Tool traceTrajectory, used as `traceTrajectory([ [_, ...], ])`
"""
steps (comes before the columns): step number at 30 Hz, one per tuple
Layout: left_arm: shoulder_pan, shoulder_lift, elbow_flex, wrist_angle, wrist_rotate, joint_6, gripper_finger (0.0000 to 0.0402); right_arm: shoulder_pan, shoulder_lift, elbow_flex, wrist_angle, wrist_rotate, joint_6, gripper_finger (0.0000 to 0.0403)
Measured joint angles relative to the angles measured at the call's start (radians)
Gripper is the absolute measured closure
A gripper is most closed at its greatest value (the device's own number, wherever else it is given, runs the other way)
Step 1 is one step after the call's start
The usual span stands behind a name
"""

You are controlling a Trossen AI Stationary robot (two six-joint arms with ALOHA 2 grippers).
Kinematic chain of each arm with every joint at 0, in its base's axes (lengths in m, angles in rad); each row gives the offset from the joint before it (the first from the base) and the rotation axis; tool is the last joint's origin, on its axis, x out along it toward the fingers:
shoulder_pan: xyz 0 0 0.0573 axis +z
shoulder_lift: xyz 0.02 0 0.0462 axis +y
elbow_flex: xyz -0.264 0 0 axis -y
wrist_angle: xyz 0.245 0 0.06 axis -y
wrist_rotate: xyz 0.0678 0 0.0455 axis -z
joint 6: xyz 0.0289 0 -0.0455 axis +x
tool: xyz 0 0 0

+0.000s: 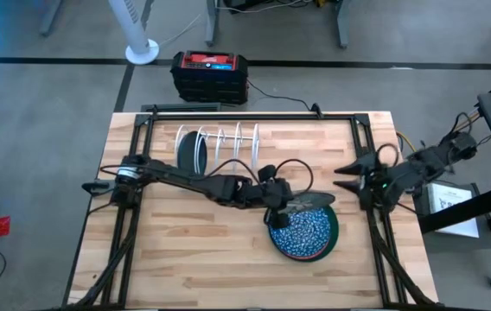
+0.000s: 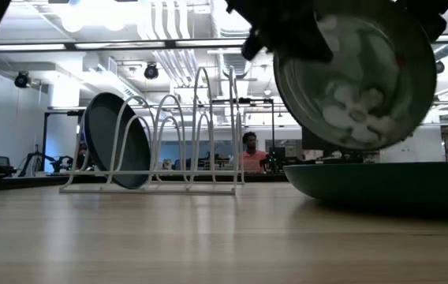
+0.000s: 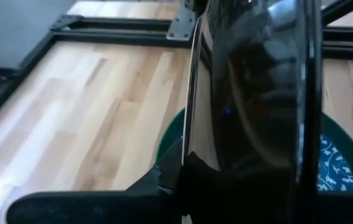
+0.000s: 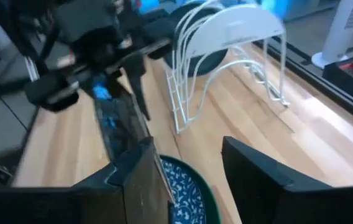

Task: Sort dishes
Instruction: Put the green pattern plate into the white dish rack

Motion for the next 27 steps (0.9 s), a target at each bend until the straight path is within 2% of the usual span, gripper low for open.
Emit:
traceTrajectory([
  [3, -0.038, -0.042, 0.000, -0.034, -0.096, 0.003, 0.0359, 0.000, -0.050, 0.026, -0.048, 0.001, 0.025, 0.0218],
  [8, -0.102, -0.127, 0.002, -0.168, -0.374, -0.042, 0.0359, 0.000, -0.099, 0.023, -0.050, 0.024, 0.017, 0.0220],
  [15, -0.131, -0.247, 0.002, -0.393, -0.691, -0.197, 0.0359, 0.000, -0.066, -0.008, -0.055, 0.057, 0.017, 0.0220],
  [23, -0.131, -0.397, 0.002, -0.656, -0.894, -0.407, 0.0359, 0.000, 0.009, -0.031, -0.055, 0.075, 0.057, 0.0220],
  [27, -0.130, -0.448, 0.003, -0.740, -0.954, -0.473, 0.0359, 0.000, 0.046, -0.033, -0.047, 0.075, 0.060, 0.0219],
])
